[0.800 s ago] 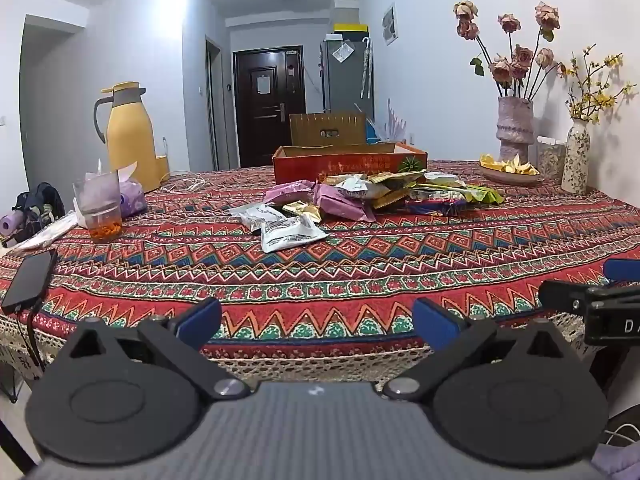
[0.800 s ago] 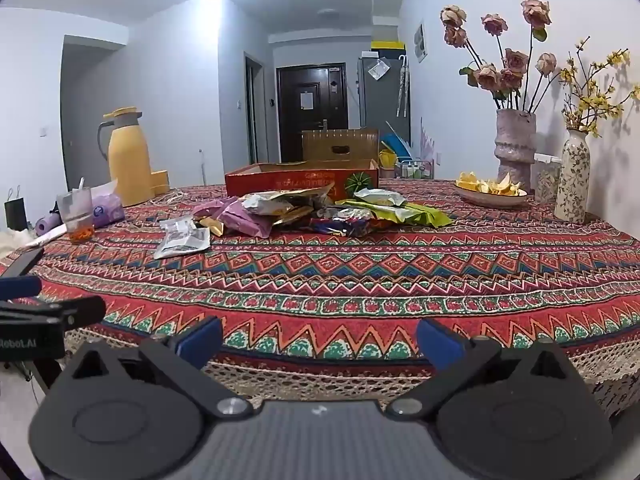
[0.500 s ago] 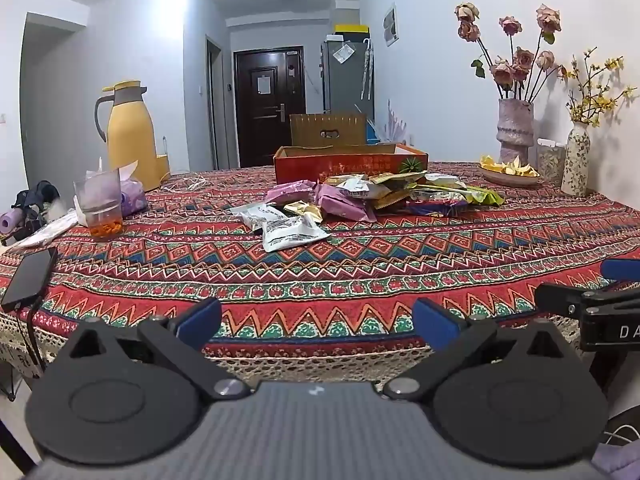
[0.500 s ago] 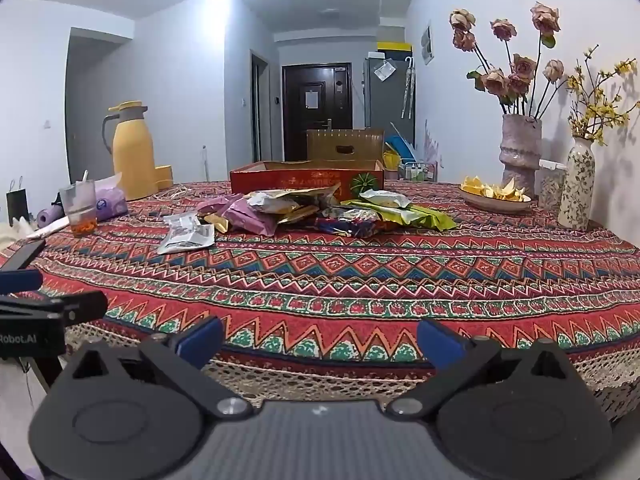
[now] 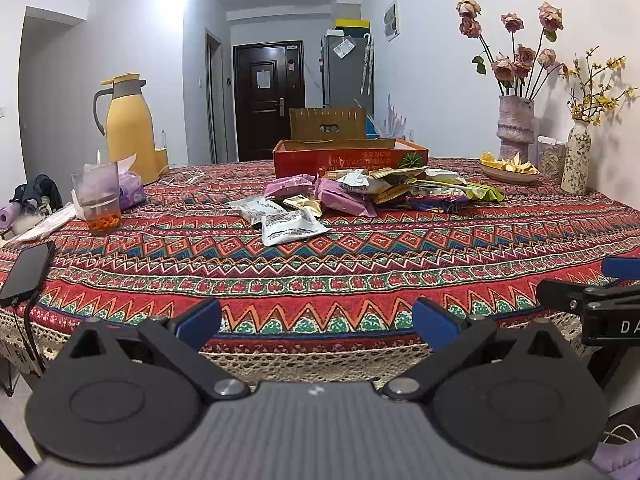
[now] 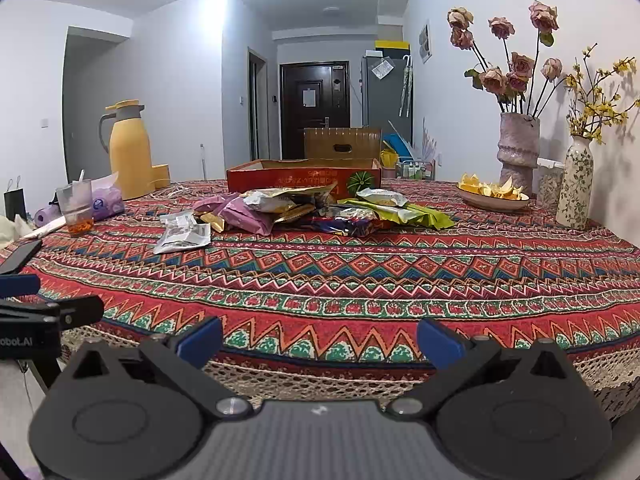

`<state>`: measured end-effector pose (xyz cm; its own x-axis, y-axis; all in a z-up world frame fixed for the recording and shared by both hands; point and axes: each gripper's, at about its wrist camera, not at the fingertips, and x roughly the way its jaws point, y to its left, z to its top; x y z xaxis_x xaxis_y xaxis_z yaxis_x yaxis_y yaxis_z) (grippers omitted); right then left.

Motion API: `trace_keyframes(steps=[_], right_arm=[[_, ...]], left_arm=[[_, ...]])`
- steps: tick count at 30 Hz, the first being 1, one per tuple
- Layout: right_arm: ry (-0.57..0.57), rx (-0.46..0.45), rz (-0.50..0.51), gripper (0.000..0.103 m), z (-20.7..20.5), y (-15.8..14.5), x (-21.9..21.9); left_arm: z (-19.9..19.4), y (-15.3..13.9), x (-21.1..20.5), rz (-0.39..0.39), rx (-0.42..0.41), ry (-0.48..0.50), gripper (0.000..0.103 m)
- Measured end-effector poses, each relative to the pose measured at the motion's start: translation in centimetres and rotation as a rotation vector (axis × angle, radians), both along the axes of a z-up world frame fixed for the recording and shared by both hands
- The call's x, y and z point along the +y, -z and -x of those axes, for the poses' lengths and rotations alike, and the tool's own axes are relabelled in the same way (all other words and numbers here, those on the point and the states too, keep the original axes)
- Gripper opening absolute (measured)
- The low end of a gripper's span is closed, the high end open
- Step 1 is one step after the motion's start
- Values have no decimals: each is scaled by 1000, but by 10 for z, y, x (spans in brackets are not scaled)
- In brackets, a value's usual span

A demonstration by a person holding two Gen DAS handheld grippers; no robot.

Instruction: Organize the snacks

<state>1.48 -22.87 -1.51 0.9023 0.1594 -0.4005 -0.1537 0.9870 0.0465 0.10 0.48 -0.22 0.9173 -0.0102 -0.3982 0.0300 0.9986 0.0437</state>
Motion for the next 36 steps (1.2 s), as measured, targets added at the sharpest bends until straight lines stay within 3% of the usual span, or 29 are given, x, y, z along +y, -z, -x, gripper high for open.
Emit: trace_keyframes(steps=[36], right_arm=[[15,22,5,103,-2,2,-1]], left_arm=[[3,-1,-2,-16,-14,4,103]])
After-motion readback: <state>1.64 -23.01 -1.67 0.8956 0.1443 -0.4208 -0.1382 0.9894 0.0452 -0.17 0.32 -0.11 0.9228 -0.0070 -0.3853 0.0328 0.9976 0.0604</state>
